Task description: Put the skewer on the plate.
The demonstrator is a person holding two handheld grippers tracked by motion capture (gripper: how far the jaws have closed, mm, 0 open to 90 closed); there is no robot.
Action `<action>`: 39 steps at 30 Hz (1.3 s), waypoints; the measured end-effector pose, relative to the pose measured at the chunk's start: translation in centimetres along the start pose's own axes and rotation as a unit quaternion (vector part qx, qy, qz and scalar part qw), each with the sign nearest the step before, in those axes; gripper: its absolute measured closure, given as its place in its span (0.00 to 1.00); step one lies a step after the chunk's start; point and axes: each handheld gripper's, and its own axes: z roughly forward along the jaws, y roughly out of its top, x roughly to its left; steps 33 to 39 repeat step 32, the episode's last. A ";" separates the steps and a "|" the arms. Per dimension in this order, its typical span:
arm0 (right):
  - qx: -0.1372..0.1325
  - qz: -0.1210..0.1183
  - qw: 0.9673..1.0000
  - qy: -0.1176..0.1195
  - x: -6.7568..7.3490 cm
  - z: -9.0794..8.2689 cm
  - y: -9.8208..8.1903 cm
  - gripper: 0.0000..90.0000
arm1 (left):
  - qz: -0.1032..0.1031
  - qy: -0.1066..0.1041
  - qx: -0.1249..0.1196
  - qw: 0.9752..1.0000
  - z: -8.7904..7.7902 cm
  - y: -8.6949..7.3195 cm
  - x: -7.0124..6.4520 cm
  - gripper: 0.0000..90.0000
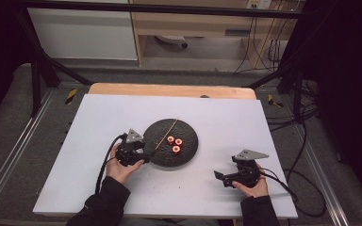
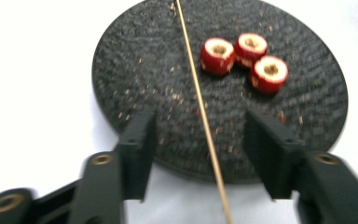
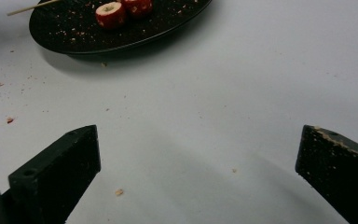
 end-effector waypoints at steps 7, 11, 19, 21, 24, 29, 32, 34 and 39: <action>-0.001 0.000 1.000 0.001 0.0 -0.1 0.0 0.01 | 0.019 -0.014 -0.007 1.000 -2.4 -2.1 1.1 0.22; -0.001 0.001 1.000 0.003 0.0 -0.1 0.0 0.01 | 0.025 -0.007 -0.002 1.000 -3.6 -3.6 1.8 0.10; 0.004 -0.002 1.000 0.006 0.1 0.0 -0.1 0.01 | 0.013 -0.001 -0.014 1.000 -5.8 -6.8 3.3 0.06; 0.006 -0.005 1.000 0.007 0.1 0.1 -0.1 0.01 | 0.007 0.002 -0.016 1.000 -6.0 -7.5 3.7 0.05; 0.008 -0.005 1.000 0.005 0.1 0.1 -0.1 0.01 | 0.001 0.004 -0.020 1.000 -6.1 -8.5 4.2 0.05; 0.010 -0.005 1.000 0.009 0.1 0.1 -0.2 0.01 | 0.002 0.008 -0.014 1.000 -6.2 -9.4 4.4 0.04; 0.011 -0.013 1.000 0.009 0.1 0.1 -0.3 0.01 | 0.003 0.011 -0.011 1.000 -6.1 -9.5 4.5 0.04; 0.011 -0.013 1.000 0.009 0.1 0.1 -0.3 0.01 | 0.003 0.011 -0.011 1.000 -6.1 -9.5 4.5 0.04; 0.011 -0.013 1.000 0.009 0.1 0.1 -0.3 0.01 | 0.003 0.011 -0.011 1.000 -6.1 -9.5 4.5 0.04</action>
